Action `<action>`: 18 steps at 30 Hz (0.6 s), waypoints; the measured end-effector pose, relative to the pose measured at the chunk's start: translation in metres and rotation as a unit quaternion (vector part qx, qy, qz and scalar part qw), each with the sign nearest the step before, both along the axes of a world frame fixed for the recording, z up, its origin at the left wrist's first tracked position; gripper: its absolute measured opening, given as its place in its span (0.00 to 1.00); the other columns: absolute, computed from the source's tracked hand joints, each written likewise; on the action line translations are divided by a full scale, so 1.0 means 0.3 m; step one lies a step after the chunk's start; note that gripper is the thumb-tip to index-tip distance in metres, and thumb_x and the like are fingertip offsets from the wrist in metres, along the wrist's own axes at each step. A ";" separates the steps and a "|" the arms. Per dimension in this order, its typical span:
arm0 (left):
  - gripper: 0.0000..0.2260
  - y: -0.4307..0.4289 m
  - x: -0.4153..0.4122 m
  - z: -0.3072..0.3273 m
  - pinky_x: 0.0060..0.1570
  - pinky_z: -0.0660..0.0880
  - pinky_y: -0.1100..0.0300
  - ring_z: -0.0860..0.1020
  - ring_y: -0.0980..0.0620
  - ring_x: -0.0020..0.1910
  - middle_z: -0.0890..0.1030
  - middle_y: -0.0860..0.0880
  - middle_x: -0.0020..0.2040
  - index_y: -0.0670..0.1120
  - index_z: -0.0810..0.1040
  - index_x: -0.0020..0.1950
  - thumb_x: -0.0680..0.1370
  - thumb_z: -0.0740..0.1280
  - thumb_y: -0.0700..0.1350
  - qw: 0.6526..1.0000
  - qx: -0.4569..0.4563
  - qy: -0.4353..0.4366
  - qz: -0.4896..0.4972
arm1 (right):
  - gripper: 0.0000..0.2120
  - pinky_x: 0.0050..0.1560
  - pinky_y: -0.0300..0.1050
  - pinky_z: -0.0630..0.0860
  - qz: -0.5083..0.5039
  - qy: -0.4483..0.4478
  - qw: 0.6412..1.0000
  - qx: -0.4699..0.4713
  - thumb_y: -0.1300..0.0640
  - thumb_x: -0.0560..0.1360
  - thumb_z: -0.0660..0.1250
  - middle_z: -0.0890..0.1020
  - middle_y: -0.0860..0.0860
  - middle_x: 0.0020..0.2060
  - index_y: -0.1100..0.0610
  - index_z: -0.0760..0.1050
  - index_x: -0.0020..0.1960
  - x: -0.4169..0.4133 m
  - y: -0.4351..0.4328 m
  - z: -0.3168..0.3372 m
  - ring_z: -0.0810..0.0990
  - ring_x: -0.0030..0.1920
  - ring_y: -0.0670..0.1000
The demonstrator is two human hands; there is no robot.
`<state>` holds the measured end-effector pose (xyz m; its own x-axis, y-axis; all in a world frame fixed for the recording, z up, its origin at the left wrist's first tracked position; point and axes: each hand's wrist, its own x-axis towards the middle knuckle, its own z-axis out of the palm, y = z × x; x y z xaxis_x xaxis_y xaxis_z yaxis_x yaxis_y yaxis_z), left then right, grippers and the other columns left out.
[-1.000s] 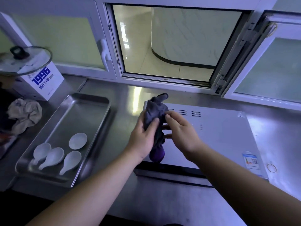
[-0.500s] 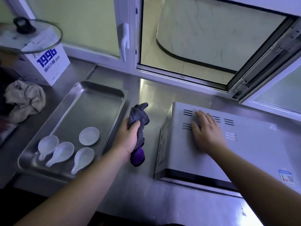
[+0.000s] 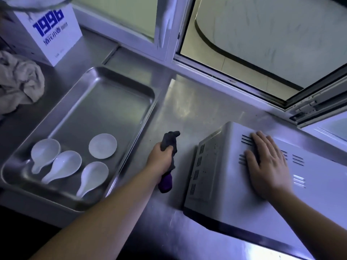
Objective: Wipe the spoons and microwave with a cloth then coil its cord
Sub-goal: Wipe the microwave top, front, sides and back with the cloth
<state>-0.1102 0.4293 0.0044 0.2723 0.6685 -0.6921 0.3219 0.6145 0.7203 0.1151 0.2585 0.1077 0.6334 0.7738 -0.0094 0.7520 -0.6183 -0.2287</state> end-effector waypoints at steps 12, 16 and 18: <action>0.12 0.082 0.256 -0.130 0.42 0.80 0.54 0.79 0.45 0.38 0.80 0.46 0.43 0.50 0.78 0.60 0.80 0.59 0.48 0.989 -0.038 -0.014 -0.145 | 0.30 0.80 0.53 0.56 0.008 -0.017 1.000 0.017 0.43 0.79 0.54 0.64 0.46 0.79 0.50 0.64 0.80 0.002 0.004 -0.008 0.56 0.81 0.48; 0.18 0.080 0.331 -0.148 0.62 0.75 0.51 0.78 0.44 0.56 0.80 0.46 0.59 0.49 0.78 0.67 0.82 0.58 0.52 0.973 -0.009 0.017 -0.232 | 0.30 0.79 0.54 0.56 0.007 -0.016 1.000 0.017 0.43 0.79 0.54 0.65 0.47 0.79 0.51 0.64 0.79 0.004 0.005 -0.013 0.56 0.81 0.48; 0.20 0.070 0.351 -0.155 0.66 0.73 0.49 0.77 0.42 0.61 0.79 0.44 0.66 0.48 0.77 0.70 0.82 0.57 0.52 0.970 -0.006 0.034 -0.242 | 0.30 0.79 0.55 0.57 0.012 -0.021 1.000 0.019 0.44 0.79 0.54 0.65 0.47 0.79 0.51 0.64 0.79 0.006 0.006 -0.015 0.56 0.81 0.49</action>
<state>-0.0049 0.4504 -0.0422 0.5055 0.4658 -0.7263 0.6214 0.3875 0.6810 0.1169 0.2602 0.1033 0.6132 0.7885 0.0467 0.7764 -0.5908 -0.2194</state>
